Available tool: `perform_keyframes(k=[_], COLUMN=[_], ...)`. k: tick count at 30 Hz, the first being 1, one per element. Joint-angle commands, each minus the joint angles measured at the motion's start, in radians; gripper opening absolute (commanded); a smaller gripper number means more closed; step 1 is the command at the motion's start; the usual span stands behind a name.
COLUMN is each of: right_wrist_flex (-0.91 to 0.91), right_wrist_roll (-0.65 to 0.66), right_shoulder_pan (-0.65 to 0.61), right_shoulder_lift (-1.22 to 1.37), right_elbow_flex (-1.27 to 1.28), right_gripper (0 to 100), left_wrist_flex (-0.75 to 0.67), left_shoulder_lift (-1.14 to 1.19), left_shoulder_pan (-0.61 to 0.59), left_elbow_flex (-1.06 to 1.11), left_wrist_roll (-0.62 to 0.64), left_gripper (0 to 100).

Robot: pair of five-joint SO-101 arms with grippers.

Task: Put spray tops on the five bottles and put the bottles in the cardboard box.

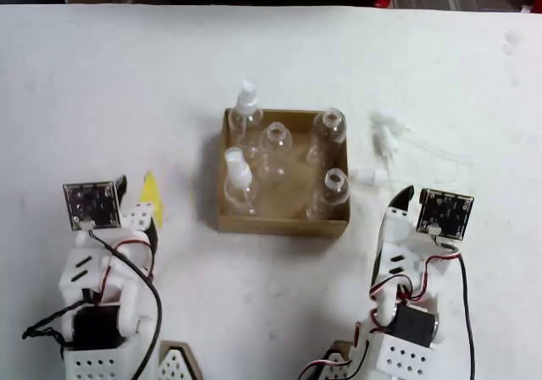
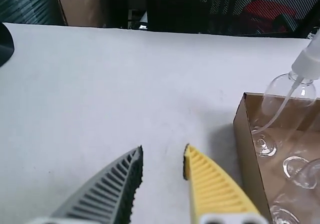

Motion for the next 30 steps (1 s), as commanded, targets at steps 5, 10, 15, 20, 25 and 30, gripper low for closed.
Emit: perform_keyframes(k=[5,10,15,20,25,30], right_wrist_flex=[-0.030,-0.030,-0.030,-0.030,-0.030,-0.030], right_wrist_roll=[0.012,0.012,0.012,0.012,0.012,0.012], right_shoulder_pan=[-0.001,-0.001,-0.001,-0.001,-0.001,-0.001], right_shoulder_lift=[-0.008,-0.008,-0.008,-0.008,-0.008,-0.008], right_elbow_flex=[0.009,0.009,0.009,0.009,0.009,0.009], right_gripper=[5.3,5.3,5.3,5.3,5.3,5.3], left_wrist_flex=[-0.032,-0.032,-0.060,-0.061,-0.061,-0.061], left_shoulder_lift=[-0.008,-0.008,-0.008,-0.008,-0.008,-0.008], left_shoulder_pan=[-0.007,0.008,0.131,0.170,0.170,0.170], left_elbow_flex=[-0.003,-0.002,0.043,0.052,0.049,0.046], left_wrist_roll=[-0.012,-0.012,-0.140,-0.189,-0.189,-0.190], left_gripper=[13,13,13,13,10,3])
